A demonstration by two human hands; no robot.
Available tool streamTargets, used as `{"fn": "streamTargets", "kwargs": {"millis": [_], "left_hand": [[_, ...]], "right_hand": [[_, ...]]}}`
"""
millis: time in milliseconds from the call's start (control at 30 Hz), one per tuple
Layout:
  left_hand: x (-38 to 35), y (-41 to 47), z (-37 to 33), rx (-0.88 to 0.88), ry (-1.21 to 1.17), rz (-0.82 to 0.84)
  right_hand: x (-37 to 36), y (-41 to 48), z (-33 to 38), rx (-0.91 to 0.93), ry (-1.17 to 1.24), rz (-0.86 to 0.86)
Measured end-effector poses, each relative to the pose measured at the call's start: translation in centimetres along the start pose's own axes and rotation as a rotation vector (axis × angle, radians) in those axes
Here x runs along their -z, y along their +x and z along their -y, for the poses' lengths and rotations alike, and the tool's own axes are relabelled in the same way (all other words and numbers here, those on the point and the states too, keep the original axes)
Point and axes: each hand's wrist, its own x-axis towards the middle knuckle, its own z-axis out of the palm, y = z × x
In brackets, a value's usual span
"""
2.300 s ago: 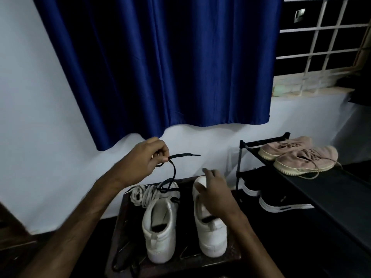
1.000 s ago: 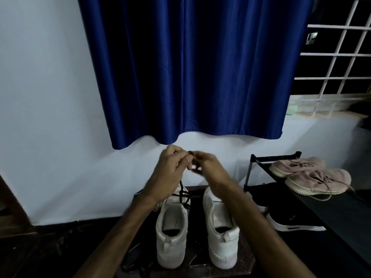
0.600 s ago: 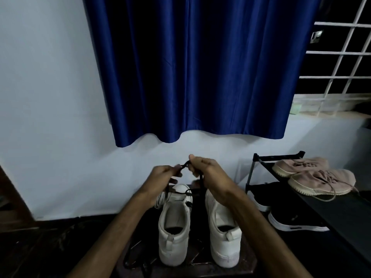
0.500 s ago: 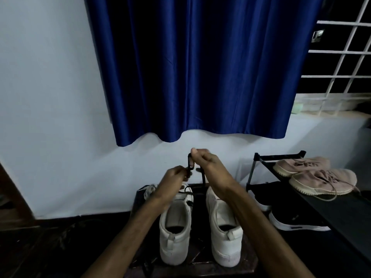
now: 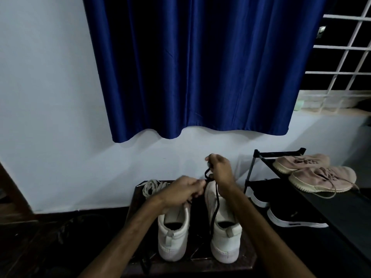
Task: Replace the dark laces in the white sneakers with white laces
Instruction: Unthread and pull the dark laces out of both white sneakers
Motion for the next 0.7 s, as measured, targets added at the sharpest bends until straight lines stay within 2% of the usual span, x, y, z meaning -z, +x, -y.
{"fn": "streamTargets", "kwargs": {"millis": [67,133,200,233,333,467,533,633,700], "left_hand": [[1.6,0.6,-0.2,-0.067,0.125,-0.252],[3.1,1.1,0.7,-0.052,0.452,-0.416],[3.4,1.2,2.3,0.019,0.596,-0.415],[3.3,1.3,3.2,0.029,0.61,-0.394],[2.4,1.4,5.3,-0.014,0.634,-0.387],[0.9,1.7,7.3,-0.095,0.519,-0.441],[0.1,1.9,8.2,-0.106,0.515,-0.521],[-0.1,2.1,8.8,-0.117,0.383,-0.617],[-0.1,2.2,9.0,-0.118,0.309,-0.657]], "right_hand": [[-0.7,0.2,-1.2,0.04,-0.383,0.194],[-1.4,-0.1,-1.7,0.032,-0.783,0.473],[-2.0,-0.7,-1.3,0.059,-1.128,0.69],[-2.2,-0.8,-1.1,0.075,-1.221,0.747],[-2.6,-0.6,-1.5,0.095,-1.258,0.86],[-2.3,-0.3,-1.7,0.03,-1.217,0.841],[-2.5,-0.2,-2.2,0.017,-1.258,0.79],[-2.7,0.3,-3.0,0.086,-1.311,0.657],[-2.8,0.4,-2.3,0.056,-1.233,0.536]]}}
